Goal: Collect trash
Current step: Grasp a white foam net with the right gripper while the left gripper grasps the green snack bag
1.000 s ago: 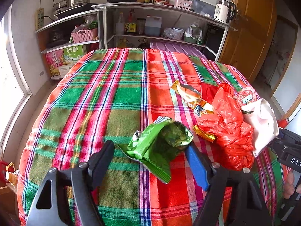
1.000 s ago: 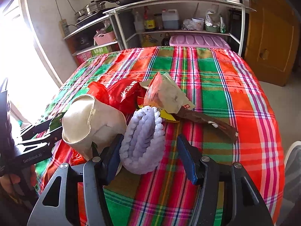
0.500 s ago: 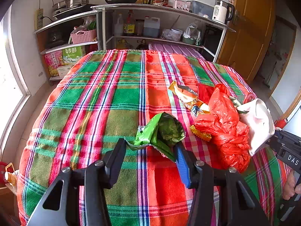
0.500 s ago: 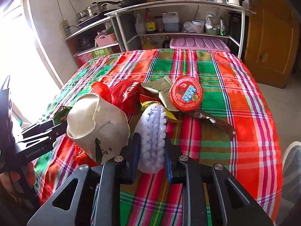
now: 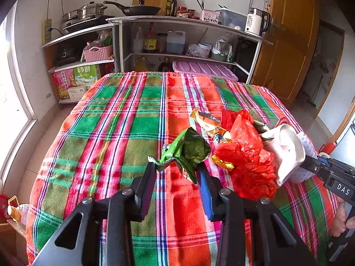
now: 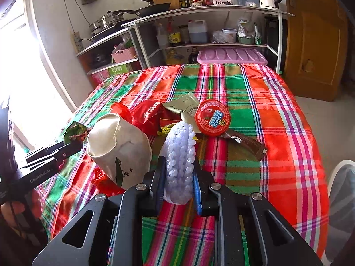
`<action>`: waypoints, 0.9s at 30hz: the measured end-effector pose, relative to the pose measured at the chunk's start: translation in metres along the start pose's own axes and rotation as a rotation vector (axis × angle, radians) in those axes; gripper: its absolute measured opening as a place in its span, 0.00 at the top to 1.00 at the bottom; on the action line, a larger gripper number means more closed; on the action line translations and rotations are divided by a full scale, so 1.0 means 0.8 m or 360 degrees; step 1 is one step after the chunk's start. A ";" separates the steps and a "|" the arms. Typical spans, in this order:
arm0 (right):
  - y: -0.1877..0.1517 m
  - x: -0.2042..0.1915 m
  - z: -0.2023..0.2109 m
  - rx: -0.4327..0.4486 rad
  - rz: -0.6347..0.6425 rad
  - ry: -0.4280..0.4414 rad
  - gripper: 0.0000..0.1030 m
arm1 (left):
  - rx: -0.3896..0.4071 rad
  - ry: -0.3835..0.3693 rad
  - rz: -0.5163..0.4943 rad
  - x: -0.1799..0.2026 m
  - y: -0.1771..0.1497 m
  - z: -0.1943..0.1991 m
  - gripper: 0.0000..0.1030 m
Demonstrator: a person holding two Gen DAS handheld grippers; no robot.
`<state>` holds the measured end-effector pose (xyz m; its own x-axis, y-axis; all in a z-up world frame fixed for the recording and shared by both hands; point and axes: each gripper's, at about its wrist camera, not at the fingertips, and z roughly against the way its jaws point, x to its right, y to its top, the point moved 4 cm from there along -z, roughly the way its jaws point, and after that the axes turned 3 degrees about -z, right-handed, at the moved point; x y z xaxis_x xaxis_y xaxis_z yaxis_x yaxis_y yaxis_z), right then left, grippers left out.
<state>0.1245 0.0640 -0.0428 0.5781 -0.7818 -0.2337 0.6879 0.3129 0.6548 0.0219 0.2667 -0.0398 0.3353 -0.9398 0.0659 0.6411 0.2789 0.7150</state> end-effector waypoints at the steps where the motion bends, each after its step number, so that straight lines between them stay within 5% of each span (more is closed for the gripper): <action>1: -0.001 0.000 0.003 0.0009 -0.0004 -0.0002 0.78 | 0.0008 -0.0007 -0.0006 0.003 0.001 0.003 0.66; 2: -0.002 0.001 0.008 0.0020 -0.0007 -0.0002 0.78 | 0.0016 -0.0017 -0.0016 0.007 0.003 0.006 0.84; 10: -0.006 0.017 0.035 0.0078 -0.0049 -0.0005 0.78 | 0.0043 -0.0057 -0.0046 0.028 0.004 0.013 0.84; 13: -0.009 0.021 0.038 0.0080 -0.0056 -0.0006 0.78 | 0.0028 0.0019 -0.0018 0.015 0.005 0.006 0.61; 14: -0.009 0.022 0.038 0.0083 -0.0058 -0.0009 0.78 | 0.0037 0.0050 -0.0015 0.010 0.005 0.004 0.39; 15: -0.008 0.023 0.038 0.0084 -0.0063 -0.0008 0.78 | 0.0040 0.0061 0.0007 0.005 0.006 0.002 0.28; 21: -0.003 0.021 0.031 0.0075 -0.0065 -0.0006 0.78 | -0.0015 0.0129 -0.0051 -0.004 0.019 -0.031 0.18; 27: 0.005 0.018 0.022 0.0062 -0.0053 -0.0018 0.78 | -0.0096 0.0190 0.0000 -0.015 0.023 -0.064 0.18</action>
<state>0.1276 0.0446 -0.0310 0.5499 -0.7976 -0.2478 0.6891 0.2656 0.6742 0.0647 0.2933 -0.0632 0.4125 -0.9107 -0.0198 0.6803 0.2935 0.6716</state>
